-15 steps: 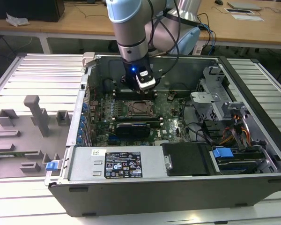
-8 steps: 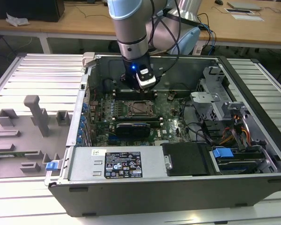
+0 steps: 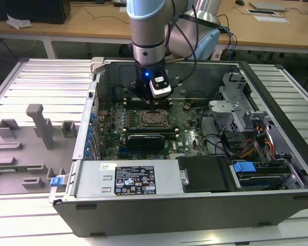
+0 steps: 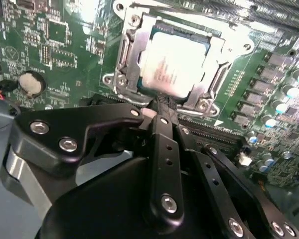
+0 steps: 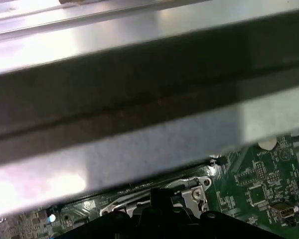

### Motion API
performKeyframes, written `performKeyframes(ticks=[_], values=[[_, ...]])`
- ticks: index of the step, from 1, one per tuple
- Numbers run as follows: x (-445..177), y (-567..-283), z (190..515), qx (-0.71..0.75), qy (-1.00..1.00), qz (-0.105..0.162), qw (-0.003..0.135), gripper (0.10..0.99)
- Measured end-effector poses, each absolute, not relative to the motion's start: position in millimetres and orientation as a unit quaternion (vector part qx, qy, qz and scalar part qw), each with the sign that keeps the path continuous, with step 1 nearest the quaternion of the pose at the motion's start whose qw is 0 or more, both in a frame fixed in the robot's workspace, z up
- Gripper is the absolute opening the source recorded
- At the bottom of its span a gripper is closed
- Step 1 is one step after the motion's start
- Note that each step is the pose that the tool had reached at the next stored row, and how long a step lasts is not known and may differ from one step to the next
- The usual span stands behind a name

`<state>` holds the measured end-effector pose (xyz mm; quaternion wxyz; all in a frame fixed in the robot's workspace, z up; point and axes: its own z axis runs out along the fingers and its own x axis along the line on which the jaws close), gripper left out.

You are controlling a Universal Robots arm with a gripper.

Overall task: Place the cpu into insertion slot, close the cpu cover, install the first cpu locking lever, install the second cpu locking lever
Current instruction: 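Install the first cpu locking lever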

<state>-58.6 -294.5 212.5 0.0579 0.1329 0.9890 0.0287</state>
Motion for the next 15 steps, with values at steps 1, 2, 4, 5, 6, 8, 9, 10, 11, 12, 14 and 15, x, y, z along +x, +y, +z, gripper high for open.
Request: performKeyframes(ticks=[1,2,4,5,6,8,9,10,11,12,14,15], values=[[-59,-295,212,0.133,0.989,0.023,0.059,0.106],[-59,-297,213,0.132,0.989,0.012,0.06,0.106],[-59,-300,213,0.131,0.989,-0.001,0.062,0.106],[-59,-301,213,0.131,0.989,-0.007,0.063,0.106],[-59,-303,213,0.13,0.989,-0.01,0.063,0.106],[-59,-310,213,0.13,0.989,-0.016,0.064,0.106],[-59,-313,213,0.13,0.989,-0.016,0.064,0.106],[-59,-316,212,0.13,0.989,-0.016,0.064,0.106],[-59,-317,213,0.128,0.99,-0.017,0.064,0.106],[-59,-317,212,0.124,0.99,-0.017,0.064,0.106],[-59,-317,213,0.107,0.992,-0.016,0.064,0.106],[-59,-317,213,0.088,0.994,-0.014,0.065,0.106]])
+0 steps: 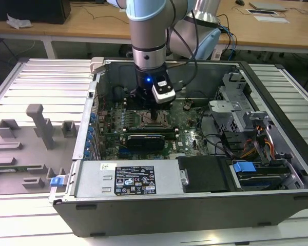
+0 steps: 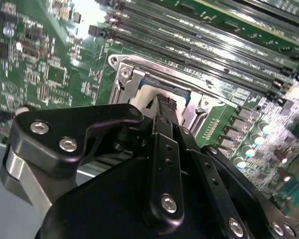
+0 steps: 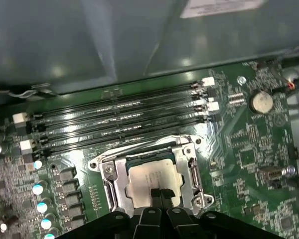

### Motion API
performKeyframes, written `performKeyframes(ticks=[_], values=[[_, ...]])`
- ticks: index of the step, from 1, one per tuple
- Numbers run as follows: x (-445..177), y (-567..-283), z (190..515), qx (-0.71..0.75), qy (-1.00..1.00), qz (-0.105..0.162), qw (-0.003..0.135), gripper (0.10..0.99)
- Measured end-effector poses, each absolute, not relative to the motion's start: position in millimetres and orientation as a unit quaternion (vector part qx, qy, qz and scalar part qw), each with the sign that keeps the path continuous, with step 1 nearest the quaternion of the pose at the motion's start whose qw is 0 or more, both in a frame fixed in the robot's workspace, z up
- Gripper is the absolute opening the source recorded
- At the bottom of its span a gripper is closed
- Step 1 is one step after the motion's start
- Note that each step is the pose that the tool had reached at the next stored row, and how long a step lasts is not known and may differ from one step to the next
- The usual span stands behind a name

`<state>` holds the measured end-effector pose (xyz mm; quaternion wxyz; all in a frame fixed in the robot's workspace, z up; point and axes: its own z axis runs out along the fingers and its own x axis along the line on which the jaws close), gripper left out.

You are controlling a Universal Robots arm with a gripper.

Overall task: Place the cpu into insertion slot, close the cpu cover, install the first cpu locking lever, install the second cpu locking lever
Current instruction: 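Install the first cpu locking lever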

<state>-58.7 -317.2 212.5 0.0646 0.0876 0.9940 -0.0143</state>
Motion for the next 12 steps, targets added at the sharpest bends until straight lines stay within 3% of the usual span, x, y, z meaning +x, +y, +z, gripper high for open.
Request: performKeyframes(ticks=[12], values=[[-59,-317,236,0.043,0.997,-0.012,0.065,0.106]])
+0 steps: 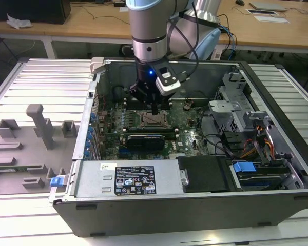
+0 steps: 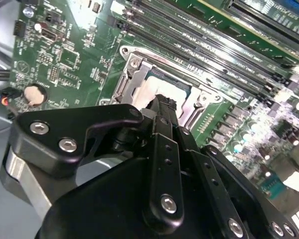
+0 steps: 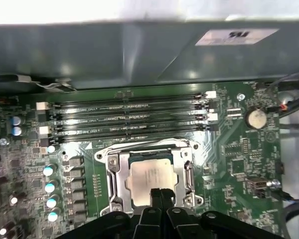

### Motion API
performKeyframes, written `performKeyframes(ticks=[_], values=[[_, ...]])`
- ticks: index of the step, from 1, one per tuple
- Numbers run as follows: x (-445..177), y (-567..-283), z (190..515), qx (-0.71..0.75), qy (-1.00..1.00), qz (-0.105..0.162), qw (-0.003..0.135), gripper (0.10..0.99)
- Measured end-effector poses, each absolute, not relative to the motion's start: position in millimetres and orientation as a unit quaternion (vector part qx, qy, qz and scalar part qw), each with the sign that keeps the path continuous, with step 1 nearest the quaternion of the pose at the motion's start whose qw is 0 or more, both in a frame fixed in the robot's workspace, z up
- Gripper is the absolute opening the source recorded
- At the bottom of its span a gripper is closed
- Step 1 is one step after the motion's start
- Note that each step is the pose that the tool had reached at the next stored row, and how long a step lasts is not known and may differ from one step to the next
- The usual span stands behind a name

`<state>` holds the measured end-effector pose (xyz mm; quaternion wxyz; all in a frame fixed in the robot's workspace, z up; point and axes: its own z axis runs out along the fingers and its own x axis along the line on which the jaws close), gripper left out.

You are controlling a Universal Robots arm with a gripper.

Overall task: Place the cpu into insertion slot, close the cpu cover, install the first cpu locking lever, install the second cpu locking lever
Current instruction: 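Install the first cpu locking lever, then install the second cpu locking lever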

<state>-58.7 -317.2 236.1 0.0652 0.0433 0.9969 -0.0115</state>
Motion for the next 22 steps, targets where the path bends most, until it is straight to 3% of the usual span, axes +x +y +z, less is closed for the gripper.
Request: performKeyframes(ticks=[22], values=[[-58.7,-317.2,245.7,0.043,0.997,-0.012,0.065,0.106]])
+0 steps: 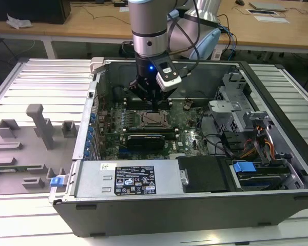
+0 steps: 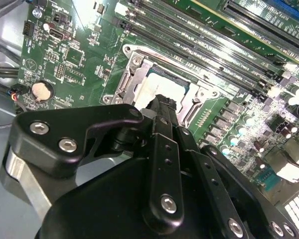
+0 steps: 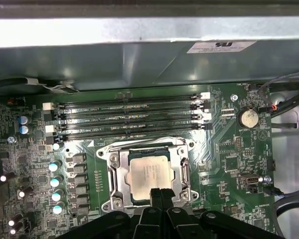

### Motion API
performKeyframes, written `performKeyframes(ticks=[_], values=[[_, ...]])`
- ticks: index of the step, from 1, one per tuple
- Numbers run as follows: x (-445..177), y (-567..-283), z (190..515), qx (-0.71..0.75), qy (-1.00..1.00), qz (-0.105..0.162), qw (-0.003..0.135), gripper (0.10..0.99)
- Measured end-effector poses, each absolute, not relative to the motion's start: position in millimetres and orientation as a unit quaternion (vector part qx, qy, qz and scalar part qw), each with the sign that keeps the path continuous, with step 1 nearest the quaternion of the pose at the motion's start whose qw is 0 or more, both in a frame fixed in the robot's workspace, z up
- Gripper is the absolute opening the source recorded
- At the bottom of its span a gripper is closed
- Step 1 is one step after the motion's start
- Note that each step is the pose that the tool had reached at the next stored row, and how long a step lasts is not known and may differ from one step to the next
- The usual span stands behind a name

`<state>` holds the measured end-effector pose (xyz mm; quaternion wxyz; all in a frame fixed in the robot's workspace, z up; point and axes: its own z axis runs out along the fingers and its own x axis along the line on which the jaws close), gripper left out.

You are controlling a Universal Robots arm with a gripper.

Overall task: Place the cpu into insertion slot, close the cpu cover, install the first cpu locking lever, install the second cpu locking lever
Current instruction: 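Install the second cpu locking lever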

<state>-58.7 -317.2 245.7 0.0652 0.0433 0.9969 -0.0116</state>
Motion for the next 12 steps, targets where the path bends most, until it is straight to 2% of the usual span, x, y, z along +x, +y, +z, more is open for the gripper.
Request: performKeyframes(ticks=[5,6,7,12], values=[[-58.7,-317.2,249.3,0.043,0.997,-0.012,0.065,0.106],[-57.5,-317.2,249.2,0.043,0.998,-0.012,0.05,0.106],[-57.4,-317.7,249.3,0.043,0.998,-0.012,0.049,0.106],[-57.4,-326.7,249.2,0.043,0.998,-0.012,0.049,0.106]])
